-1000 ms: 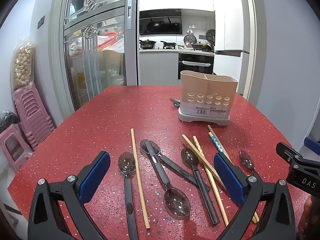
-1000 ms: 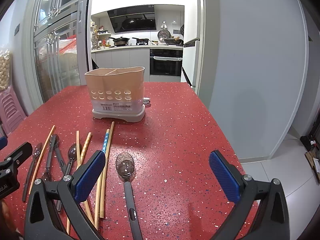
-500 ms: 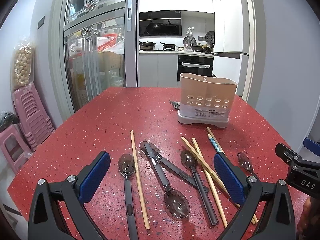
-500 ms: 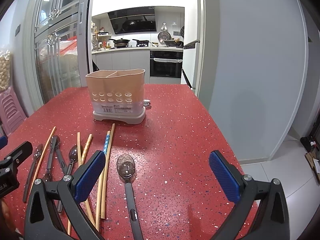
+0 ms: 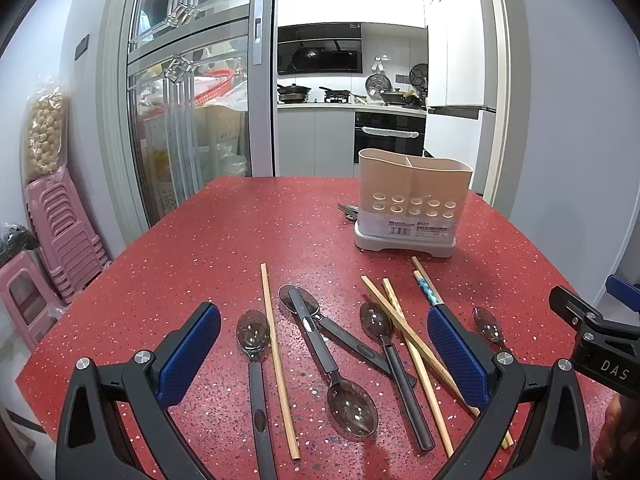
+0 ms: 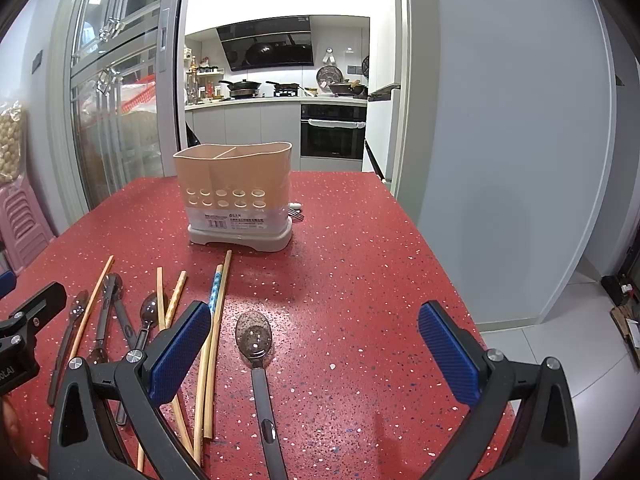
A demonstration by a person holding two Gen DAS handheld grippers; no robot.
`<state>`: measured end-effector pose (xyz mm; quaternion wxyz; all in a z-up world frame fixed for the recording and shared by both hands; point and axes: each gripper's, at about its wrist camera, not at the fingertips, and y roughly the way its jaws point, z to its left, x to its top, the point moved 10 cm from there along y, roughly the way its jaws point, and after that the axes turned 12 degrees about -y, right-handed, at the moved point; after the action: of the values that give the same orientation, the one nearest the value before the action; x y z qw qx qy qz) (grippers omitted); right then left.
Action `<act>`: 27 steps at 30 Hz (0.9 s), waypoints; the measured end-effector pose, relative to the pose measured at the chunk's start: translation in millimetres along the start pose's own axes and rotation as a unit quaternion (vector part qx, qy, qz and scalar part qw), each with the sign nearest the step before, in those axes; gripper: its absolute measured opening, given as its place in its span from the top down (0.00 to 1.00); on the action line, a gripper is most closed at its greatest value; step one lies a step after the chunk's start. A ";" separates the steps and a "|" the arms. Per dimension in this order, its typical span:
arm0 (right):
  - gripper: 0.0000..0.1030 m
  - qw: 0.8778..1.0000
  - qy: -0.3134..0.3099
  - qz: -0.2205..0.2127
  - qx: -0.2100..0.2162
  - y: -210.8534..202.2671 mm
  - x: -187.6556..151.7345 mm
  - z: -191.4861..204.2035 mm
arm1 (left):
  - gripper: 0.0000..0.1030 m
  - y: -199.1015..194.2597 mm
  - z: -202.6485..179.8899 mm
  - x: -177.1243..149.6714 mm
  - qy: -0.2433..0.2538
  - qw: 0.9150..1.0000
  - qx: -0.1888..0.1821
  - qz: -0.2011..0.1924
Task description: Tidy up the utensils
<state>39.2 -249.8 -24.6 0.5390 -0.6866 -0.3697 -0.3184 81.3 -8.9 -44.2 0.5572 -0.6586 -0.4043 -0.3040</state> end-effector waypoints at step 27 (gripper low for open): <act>0.00 1.000 0.000 -0.001 0.000 -1.2 0.0 1.1 | 0.00 -3.4 -2.9 1.1 0.001 1.000 -0.001 0.000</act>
<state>38.2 -248.5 -24.3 0.5384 -0.6866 -0.3702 -0.3187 79.0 -11.3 -41.1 0.5570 -0.6588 -0.4031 -0.3052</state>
